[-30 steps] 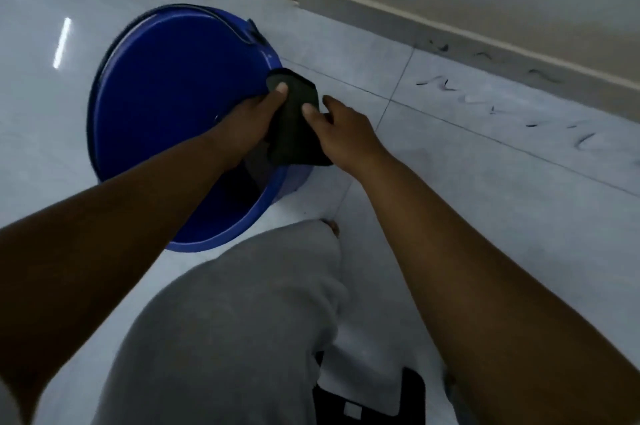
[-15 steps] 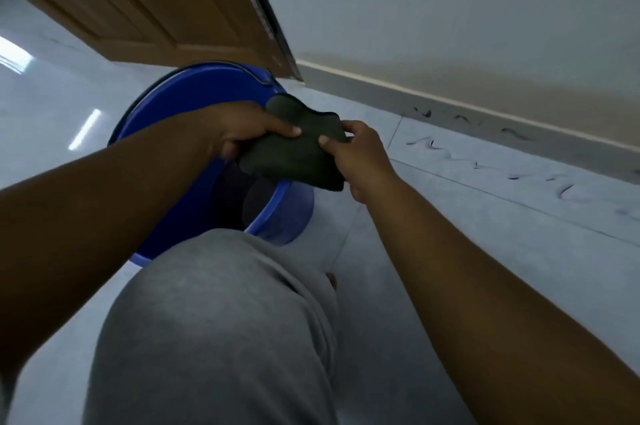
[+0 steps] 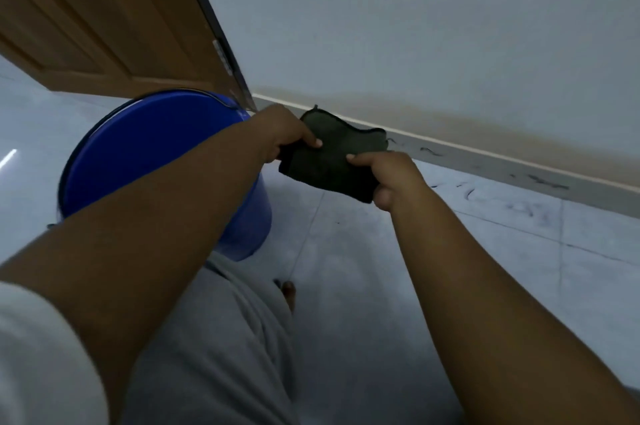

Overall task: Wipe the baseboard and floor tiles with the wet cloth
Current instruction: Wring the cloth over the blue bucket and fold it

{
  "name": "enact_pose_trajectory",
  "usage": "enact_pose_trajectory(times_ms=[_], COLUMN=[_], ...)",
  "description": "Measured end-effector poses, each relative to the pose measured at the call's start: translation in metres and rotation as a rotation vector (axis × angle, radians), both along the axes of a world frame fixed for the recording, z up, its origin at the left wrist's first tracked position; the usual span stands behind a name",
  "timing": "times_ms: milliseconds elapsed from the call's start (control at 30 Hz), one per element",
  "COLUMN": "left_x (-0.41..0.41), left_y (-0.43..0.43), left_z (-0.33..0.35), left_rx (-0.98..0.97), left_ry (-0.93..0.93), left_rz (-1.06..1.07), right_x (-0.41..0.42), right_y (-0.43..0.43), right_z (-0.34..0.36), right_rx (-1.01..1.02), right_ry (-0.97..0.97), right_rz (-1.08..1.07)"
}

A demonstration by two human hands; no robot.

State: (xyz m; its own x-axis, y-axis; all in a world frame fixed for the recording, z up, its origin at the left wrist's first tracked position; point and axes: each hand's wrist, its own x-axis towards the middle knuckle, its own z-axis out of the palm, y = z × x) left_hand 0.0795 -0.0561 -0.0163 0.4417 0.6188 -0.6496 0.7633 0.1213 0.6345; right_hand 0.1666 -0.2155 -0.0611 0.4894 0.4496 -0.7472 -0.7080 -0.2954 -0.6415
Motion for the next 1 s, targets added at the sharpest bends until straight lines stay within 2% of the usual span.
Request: enact_pose_trajectory(times_ms=[100,200,300,400,567,667,800,900,967,1000], left_x=[0.005,0.012,0.025,0.043,0.068,0.076,0.084,0.088,0.09,0.089], left_y=[-0.019,-0.035,-0.054,-0.075,-0.094,-0.088,-0.078,-0.076,-0.077,-0.076], left_z=[-0.02,-0.039,-0.053,-0.063,-0.086,-0.11,-0.156,-0.189,-0.214,-0.23], left_rx=[-0.109,-0.157,-0.109,-0.083,-0.526,-0.648,-0.767,-0.67,-0.481,-0.34], left_ry=[-0.046,-0.11,-0.197,-0.258,-0.38,-0.402,-0.457,-0.479,-0.428,-0.342], left_rz=[0.079,0.058,-0.008,-0.08,0.103,0.204,0.249,0.357,0.382,0.343], right_x=[0.014,0.027,0.038,0.042,0.048,0.056,0.075,0.092,0.101,0.106], right_y=[-0.022,-0.034,-0.037,-0.033,-0.025,-0.026,-0.021,-0.014,-0.008,-0.003], right_z=[-0.006,-0.016,-0.027,-0.041,-0.069,-0.092,-0.131,-0.16,-0.178,-0.187], right_rx=[0.004,-0.032,-0.162,-0.217,-0.197,-0.21,-0.358,-0.38,-0.379,-0.397], right_ry=[-0.008,-0.187,-0.377,-0.474,-0.425,-0.455,-0.54,-0.553,-0.623,-0.704], right_rz=[-0.012,0.034,0.163,0.267,0.303,0.298,0.299,0.343,0.374,0.411])
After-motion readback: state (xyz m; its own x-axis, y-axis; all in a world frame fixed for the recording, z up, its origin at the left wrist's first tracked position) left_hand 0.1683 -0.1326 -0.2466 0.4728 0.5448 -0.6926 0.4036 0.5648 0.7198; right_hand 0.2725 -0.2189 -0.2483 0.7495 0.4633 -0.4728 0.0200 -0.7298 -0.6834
